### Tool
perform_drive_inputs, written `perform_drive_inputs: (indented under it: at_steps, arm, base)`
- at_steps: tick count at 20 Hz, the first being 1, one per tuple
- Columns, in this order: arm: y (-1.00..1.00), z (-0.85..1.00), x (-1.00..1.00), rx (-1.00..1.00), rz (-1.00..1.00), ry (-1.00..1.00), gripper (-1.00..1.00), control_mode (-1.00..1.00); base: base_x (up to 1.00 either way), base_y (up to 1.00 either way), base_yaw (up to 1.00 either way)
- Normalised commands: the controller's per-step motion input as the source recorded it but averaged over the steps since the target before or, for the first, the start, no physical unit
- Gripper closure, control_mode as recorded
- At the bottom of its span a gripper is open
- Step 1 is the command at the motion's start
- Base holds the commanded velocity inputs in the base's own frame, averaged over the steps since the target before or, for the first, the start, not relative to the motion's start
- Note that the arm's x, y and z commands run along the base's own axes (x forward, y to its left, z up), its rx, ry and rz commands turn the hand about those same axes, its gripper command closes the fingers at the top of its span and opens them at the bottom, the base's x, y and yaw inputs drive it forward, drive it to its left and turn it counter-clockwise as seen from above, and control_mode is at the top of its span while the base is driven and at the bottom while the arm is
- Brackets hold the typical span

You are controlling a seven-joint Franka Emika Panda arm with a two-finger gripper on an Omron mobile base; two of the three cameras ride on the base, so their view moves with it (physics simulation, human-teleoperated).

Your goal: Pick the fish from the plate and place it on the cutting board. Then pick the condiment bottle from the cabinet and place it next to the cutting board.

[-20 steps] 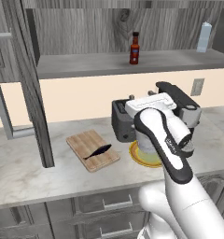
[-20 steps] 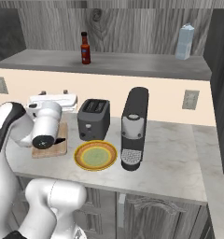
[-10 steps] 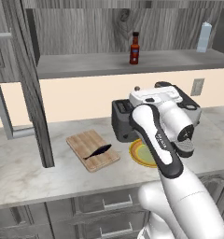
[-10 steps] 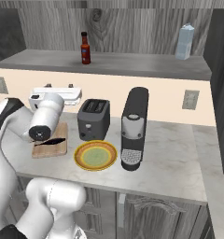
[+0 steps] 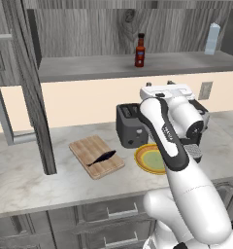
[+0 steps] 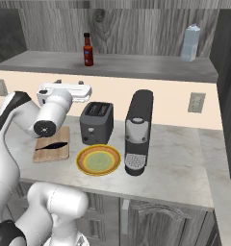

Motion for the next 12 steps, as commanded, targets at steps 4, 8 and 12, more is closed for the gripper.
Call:
perform_drive_inputs:
  at_steps: [4,8,12]
  arm:
    - [-0.03,0.39,0.0,0.06,-0.05,0.05,-1.0,-1.0]
    - [0.0,0.36,0.0,0.05,-0.04,0.04,-1.0,-1.0]
    - [0.0,0.37,-0.03,0.05,-0.04,0.04,-1.0,-1.0]
  base:
    - [0.0,0.0,0.0]
    - [0.0,0.0,0.0]
    - [0.0,0.0,0.0]
